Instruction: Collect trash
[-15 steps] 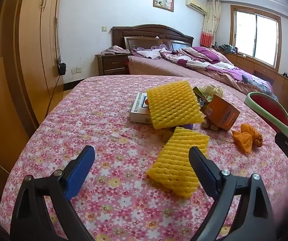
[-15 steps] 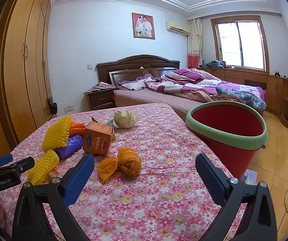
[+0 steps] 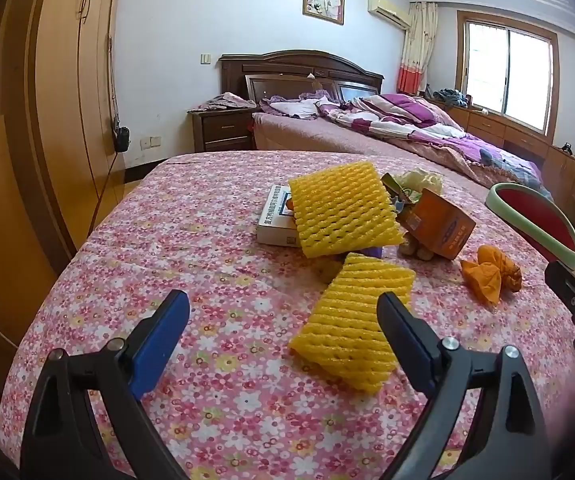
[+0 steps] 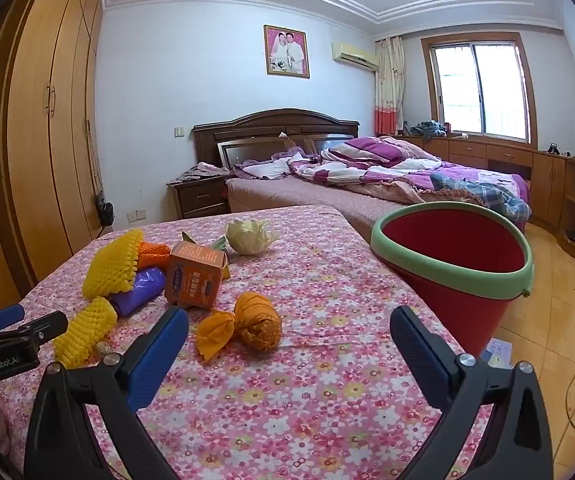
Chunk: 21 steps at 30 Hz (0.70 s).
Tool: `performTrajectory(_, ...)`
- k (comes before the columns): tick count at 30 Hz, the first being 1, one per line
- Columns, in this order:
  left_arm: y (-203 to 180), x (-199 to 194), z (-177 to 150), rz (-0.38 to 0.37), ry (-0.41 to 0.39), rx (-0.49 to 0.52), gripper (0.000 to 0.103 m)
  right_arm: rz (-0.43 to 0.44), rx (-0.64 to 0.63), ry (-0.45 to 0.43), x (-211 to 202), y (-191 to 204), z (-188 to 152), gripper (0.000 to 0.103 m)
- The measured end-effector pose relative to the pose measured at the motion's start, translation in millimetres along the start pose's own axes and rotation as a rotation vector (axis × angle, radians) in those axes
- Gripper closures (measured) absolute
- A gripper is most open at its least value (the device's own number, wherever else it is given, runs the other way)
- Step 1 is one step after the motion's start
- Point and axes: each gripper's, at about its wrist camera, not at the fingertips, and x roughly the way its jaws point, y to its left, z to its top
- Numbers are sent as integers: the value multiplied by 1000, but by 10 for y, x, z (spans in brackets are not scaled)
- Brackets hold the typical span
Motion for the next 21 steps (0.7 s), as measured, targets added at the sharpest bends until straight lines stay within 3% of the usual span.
performTrajectory(21,17,-31,2,-8,-12,2,9,1,2,0,-3,-4,-1,0)
